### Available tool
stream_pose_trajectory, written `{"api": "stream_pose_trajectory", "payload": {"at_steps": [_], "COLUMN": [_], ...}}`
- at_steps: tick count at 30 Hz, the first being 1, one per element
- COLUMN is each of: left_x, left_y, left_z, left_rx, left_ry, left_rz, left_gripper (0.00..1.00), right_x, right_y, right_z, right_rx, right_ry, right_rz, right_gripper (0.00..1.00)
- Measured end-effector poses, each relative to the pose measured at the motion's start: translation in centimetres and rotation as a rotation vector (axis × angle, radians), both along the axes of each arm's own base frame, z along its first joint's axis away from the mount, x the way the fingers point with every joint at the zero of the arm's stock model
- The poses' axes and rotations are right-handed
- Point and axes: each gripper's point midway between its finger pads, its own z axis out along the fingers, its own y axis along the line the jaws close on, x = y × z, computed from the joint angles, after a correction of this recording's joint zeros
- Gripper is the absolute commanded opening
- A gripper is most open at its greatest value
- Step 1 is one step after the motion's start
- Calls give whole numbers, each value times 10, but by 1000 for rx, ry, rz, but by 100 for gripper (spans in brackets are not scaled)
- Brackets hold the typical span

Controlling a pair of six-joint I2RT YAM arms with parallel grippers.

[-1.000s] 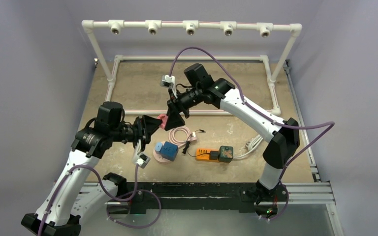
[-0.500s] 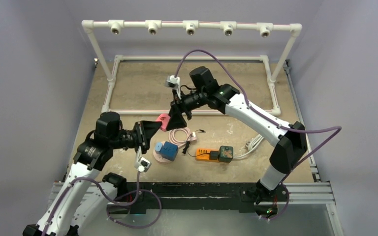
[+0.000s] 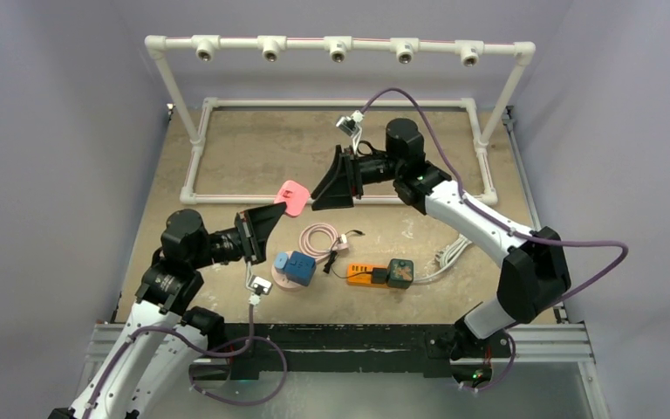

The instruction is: Insert the plug

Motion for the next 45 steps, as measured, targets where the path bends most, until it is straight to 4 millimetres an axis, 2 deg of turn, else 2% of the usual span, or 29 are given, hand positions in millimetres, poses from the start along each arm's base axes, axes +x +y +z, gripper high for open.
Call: {"api": "stream_pose_trajectory", "payload": {"at_steps": [3, 9, 17, 22, 25, 26, 27, 28, 29, 30, 31, 34, 38, 41, 45], "left_x": [1, 2, 4, 4, 4, 5, 6, 7, 8, 9, 12, 17, 17, 17, 18], "left_y": [0, 0, 0, 0, 0, 0, 0, 1, 1, 3, 3, 7, 15, 22, 27], "left_z": [3, 11, 11, 16, 14, 13, 12, 11, 9, 8, 4, -18, -31, -32, -14], "left_rx": [-7, -19, -24, -32, -34, -34, -33, -32, -29, -24, -18, 29, 41, -45, -295], "left_ry": [-18, -51, -67, -88, -93, -92, -93, -92, -87, -80, -68, 26, 208, 407, 708], "left_rz": [0, 2, 9, 8, 9, 11, 15, 20, 27, 37, 47, 79, 137, 205, 302], "left_gripper": [0, 0, 0, 0, 0, 0, 8, 29, 63, 85, 92, 97, 99, 99, 99], "right_x": [-4, 5, 15, 15, 16, 17, 18, 19, 21, 22, 21, 21, 41, 56, 60], "right_y": [5, 14, 21, 23, 25, 26, 26, 27, 27, 28, 29, 34, 41, 35, 22], "right_z": [6, 24, 27, 28, 27, 26, 25, 24, 22, 21, 19, 16, 26, 42, 50], "right_rx": [53, 139, 171, 177, 179, 179, 180, 181, 181, 178, 171, 132, 65, 20, -35], "right_ry": [64, 122, 201, 218, 230, 241, 251, 261, 269, 276, 277, 242, 104, -40, -170], "right_rz": [17, 19, -7, -15, -12, -11, -10, -9, -9, -9, -5, -6, -96, -190, -261], "right_gripper": [67, 55, 35, 20, 0, 0, 0, 0, 0, 0, 0, 0, 0, 0, 0]}}
